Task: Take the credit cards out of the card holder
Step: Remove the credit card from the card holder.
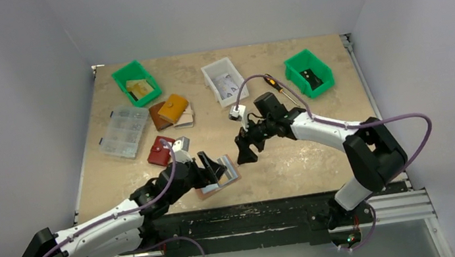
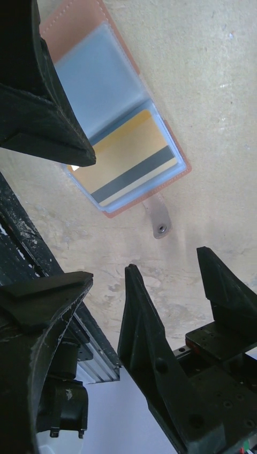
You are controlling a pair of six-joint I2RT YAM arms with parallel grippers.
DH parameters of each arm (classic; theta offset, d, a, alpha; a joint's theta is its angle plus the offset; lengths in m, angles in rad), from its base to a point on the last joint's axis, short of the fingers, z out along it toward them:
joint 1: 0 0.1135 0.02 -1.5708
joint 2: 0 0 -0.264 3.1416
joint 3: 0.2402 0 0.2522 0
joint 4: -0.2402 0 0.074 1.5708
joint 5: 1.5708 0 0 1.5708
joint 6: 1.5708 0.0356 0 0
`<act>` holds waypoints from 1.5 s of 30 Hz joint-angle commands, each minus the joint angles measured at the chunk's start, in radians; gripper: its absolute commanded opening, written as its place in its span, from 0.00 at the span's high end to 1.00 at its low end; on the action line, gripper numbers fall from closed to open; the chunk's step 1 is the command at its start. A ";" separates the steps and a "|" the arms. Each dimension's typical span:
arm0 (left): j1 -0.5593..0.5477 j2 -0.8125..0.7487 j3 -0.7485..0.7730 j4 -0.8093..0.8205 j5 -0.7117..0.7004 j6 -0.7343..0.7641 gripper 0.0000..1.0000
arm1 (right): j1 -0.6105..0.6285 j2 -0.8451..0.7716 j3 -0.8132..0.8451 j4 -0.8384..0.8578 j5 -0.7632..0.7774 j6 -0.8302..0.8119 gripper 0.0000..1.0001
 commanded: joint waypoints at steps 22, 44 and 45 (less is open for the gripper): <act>-0.004 -0.025 -0.046 0.013 -0.050 -0.056 0.24 | 0.088 0.118 0.087 0.021 0.151 0.055 0.53; -0.004 0.000 -0.122 0.201 -0.012 -0.117 0.24 | 0.009 0.084 0.097 -0.022 0.230 0.005 1.00; -0.004 0.013 -0.121 0.226 -0.011 -0.116 0.24 | -0.008 0.080 0.097 -0.032 0.255 -0.016 1.00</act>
